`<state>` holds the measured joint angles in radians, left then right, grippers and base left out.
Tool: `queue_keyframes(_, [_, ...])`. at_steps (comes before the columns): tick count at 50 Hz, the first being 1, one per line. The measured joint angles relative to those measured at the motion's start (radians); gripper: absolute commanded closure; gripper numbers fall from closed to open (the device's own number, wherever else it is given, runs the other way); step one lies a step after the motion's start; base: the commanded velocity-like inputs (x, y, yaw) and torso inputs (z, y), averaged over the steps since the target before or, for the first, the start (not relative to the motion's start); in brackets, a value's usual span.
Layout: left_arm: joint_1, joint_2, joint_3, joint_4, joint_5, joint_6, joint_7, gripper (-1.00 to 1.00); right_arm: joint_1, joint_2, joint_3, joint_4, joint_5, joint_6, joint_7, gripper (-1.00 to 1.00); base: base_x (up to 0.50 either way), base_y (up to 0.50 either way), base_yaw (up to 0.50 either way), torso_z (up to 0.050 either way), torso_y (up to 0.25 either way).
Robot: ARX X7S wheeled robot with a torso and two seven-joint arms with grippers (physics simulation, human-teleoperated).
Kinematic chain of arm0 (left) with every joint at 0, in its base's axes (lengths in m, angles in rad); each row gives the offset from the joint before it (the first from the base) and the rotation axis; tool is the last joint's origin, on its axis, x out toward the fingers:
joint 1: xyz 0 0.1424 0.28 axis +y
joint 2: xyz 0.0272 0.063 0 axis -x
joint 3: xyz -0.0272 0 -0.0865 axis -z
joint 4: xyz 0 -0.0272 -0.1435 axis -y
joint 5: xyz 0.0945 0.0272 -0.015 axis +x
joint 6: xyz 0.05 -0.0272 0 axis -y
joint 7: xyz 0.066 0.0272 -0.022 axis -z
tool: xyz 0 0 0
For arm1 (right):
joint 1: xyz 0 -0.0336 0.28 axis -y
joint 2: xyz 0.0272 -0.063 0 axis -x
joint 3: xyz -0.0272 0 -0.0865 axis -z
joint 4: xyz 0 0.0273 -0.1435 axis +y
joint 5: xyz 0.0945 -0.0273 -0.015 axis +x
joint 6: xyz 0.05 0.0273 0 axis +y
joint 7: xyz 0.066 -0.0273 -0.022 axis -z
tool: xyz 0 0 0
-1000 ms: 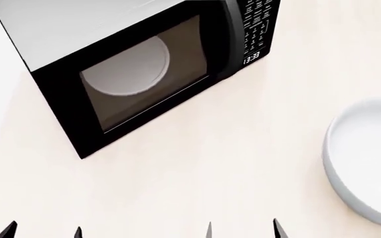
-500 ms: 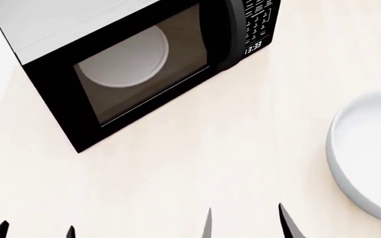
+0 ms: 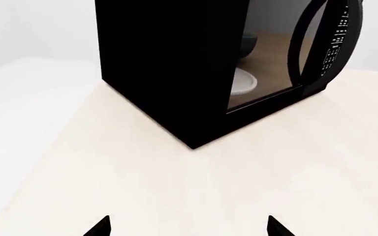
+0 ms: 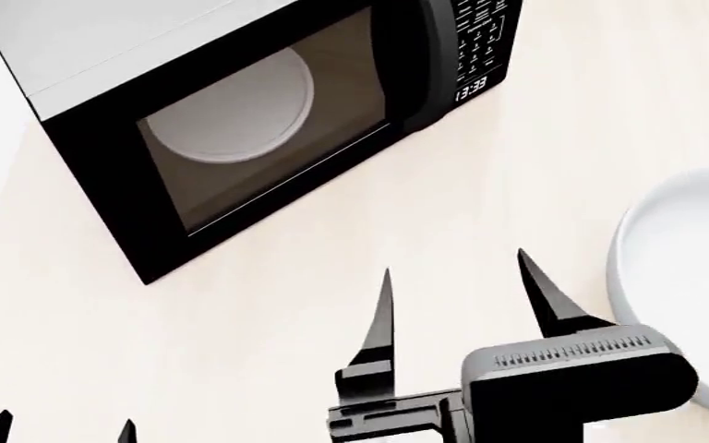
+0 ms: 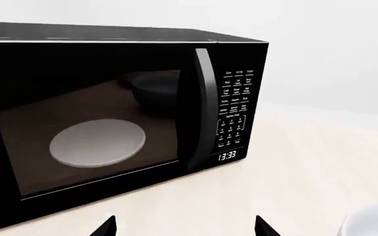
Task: Open the microwave.
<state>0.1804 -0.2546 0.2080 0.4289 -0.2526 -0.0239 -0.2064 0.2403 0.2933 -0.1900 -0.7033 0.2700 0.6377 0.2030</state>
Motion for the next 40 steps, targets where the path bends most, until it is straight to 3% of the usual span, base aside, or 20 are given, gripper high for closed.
queue_keyframes(17, [0.002, -0.013, 0.009, 0.005, -0.013, 0.006, -0.009, -1.00, 0.258, 0.028, -0.008, 0.066, 0.052, 0.209, -0.035, -1.00, 0.00, 0.00, 0.00, 0.000, 0.000])
queue_keyframes(40, [0.003, -0.028, 0.012, 0.015, -0.034, 0.008, -0.020, -1.00, 0.525, 0.037, -0.052, 0.242, 0.065, 0.298, -0.095, -1.00, 0.00, 0.00, 0.00, 0.000, 0.000])
